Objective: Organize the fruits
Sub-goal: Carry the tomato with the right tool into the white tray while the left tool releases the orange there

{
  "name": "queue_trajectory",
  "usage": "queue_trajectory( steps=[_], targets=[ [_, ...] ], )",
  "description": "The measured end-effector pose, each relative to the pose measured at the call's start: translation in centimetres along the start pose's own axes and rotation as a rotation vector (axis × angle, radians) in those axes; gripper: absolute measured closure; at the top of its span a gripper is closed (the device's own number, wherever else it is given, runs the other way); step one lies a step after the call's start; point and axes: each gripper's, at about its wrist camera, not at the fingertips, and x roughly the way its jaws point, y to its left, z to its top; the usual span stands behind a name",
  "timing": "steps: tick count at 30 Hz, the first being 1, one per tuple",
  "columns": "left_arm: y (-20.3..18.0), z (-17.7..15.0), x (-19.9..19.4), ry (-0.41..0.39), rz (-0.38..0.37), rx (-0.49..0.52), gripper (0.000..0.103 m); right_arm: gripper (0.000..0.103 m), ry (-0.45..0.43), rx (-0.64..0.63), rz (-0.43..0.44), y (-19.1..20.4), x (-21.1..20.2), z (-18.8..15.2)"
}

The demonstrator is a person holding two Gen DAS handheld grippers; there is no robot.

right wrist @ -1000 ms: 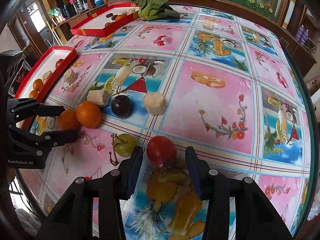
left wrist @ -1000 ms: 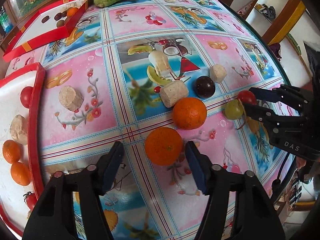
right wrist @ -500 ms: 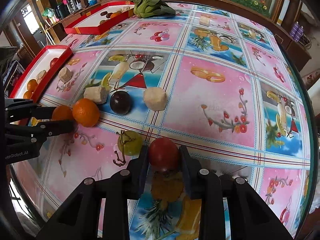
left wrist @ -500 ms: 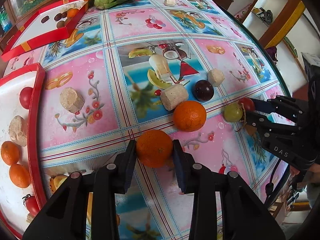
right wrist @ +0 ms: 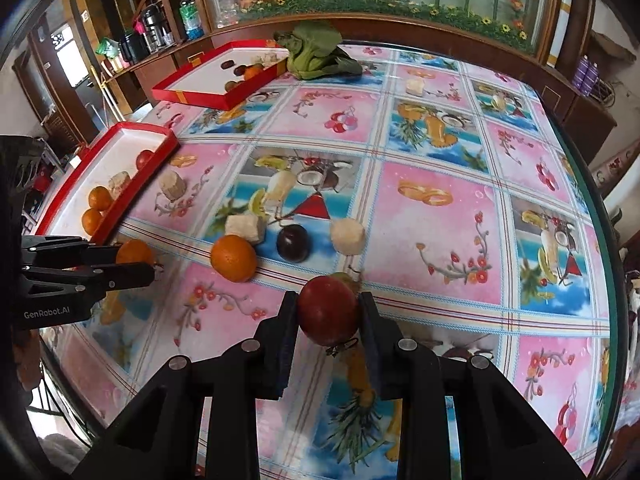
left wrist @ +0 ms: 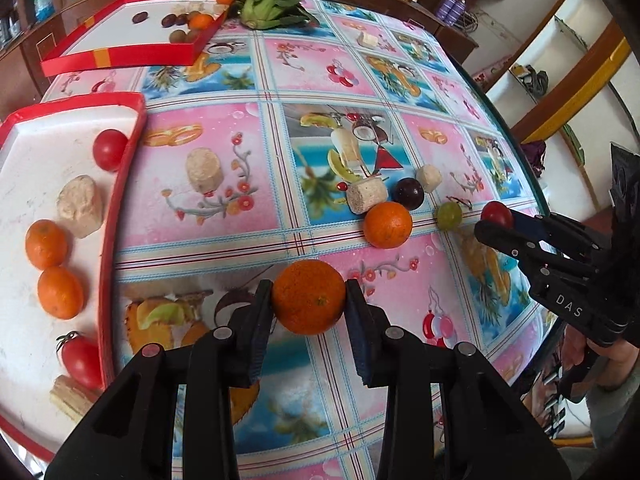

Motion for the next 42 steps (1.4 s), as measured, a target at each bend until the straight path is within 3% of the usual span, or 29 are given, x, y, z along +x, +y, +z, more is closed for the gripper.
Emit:
queue_trajectory(
  steps=[15,33,42],
  targets=[
    [4.9,0.1,-4.7,-0.076,0.045,-0.085,0.070,0.073,0.007,-0.077,0.206,8.0,1.0,3.3],
    [14.0,-1.3,-7.6,-0.113,0.086,-0.227,0.070,0.073,0.055,-0.100,0.358,16.3,4.1,6.5],
    [19.5,-1.3,-7.6,-0.100,0.130,-0.285,0.070,0.073,0.074,-0.138,0.385,21.1,6.6,9.8]
  ],
)
